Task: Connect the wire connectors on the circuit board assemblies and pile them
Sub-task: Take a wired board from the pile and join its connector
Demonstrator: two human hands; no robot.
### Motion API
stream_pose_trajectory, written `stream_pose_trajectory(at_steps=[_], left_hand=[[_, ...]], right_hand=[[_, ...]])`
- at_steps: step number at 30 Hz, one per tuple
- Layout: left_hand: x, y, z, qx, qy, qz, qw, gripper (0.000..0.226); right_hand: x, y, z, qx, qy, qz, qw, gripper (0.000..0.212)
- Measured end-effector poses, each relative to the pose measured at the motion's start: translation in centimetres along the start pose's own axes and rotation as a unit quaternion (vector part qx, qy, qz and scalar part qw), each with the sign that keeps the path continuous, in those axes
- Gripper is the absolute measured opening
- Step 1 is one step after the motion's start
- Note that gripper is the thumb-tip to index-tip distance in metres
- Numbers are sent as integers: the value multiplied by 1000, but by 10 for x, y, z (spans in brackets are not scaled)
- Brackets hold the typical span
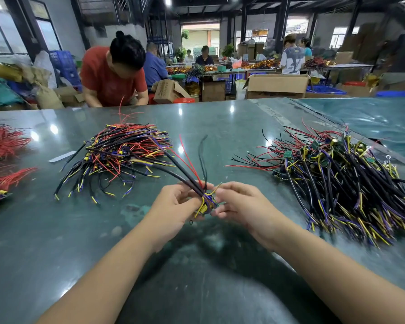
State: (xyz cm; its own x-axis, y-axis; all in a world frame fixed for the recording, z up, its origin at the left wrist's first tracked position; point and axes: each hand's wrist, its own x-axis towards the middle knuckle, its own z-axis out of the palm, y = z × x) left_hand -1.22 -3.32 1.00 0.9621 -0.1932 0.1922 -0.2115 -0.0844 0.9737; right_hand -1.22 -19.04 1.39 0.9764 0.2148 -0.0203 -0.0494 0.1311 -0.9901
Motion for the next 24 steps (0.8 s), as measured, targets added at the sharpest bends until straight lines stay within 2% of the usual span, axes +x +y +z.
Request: stream_pose_trajectory(at_steps=[3, 6, 9, 13, 15, 19, 21, 24], left_hand=[[-1, 2, -2, 24, -22, 17, 999, 39], [0, 3, -8, 33, -48, 23, 998, 33], [1, 2, -11, 17, -22, 15, 1000, 25], [1, -1, -8, -57, -18, -56, 997, 7], [1, -2, -7, -54, -22, -75, 995, 7], [2, -2, -7, -56, 1, -61, 997, 13], [3, -1, -9, -69, 8, -57, 996, 2], [4, -3, -11, -75, 6, -44, 996, 19]], right_hand=[[-2, 1, -1, -42, -29, -9, 999, 5], [-2, 1, -2, -38, -31, -3, 999, 9], [-2, 0, -4, -24, -40, -7, 999, 11], [-2, 1, -1, -24, -5, -39, 999, 20], [-2, 1, 1, -42, -3, -42, 998, 19], [0, 2, -1, -21, -13, -37, 999, 10], [0, 1, -3, 7, -25, -30, 999, 8], [-2, 0, -3, 23, -40, -18, 999, 11]])
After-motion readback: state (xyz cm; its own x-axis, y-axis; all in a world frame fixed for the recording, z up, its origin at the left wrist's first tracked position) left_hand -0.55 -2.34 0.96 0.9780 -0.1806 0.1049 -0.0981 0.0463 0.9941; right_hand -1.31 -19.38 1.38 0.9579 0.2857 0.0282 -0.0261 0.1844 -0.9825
